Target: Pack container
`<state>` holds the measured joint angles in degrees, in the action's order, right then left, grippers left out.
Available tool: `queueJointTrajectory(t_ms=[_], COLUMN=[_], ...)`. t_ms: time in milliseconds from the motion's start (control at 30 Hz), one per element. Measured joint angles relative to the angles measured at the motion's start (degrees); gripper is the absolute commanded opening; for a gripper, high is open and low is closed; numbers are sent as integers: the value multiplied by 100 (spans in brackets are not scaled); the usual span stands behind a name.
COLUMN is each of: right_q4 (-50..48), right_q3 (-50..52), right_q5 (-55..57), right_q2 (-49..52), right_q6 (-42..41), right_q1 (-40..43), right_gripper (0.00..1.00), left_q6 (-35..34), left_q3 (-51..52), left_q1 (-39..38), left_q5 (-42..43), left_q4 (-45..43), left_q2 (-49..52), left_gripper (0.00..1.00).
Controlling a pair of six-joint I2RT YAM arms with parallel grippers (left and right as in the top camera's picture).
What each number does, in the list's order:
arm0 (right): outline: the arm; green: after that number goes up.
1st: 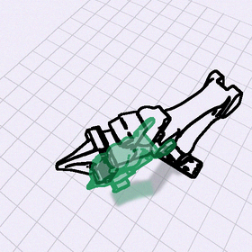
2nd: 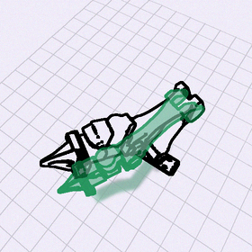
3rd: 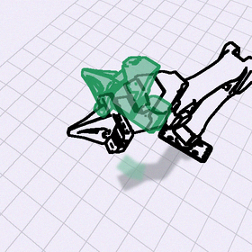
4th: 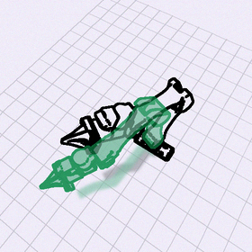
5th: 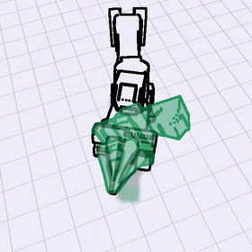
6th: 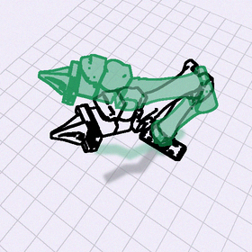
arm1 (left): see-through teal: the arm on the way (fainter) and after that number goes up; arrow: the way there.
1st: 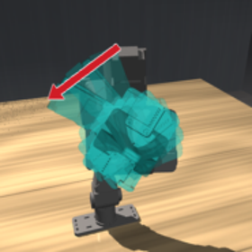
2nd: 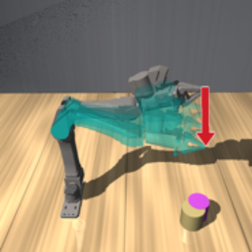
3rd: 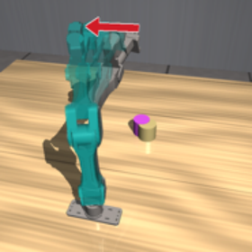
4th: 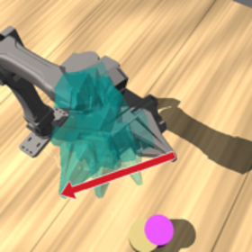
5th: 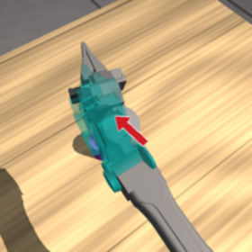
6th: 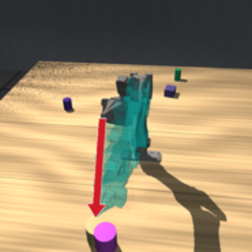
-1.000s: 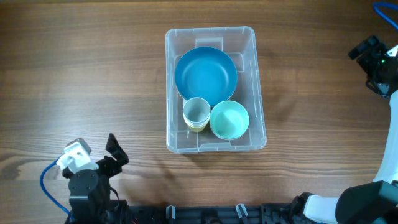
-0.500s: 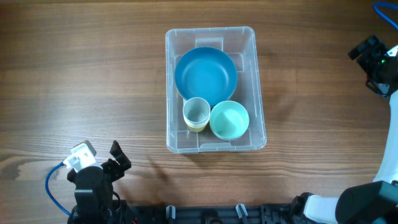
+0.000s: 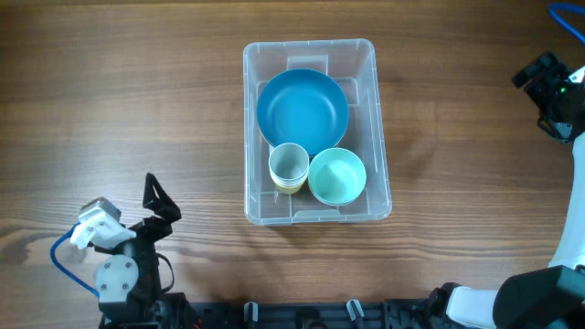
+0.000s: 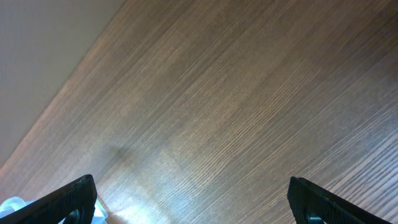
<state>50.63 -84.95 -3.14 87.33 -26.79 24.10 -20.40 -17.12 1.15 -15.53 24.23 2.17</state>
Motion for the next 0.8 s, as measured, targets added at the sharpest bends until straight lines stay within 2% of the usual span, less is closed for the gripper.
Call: queueJointTrajectory(t_ms=[400,800], right_q4=[-2,-2], right_q3=[0,0], right_q5=[-2,-2], right_q2=[0,0], right_q6=[0,0], right_q1=[0,0], right_gripper=[100,100], left_q6=[-2,-2], left_q3=[970,1003], left_q1=[0,0], left_q5=[348,363], left_q4=[-109,-116], left_q2=[-22,-33], left_gripper=[100,100])
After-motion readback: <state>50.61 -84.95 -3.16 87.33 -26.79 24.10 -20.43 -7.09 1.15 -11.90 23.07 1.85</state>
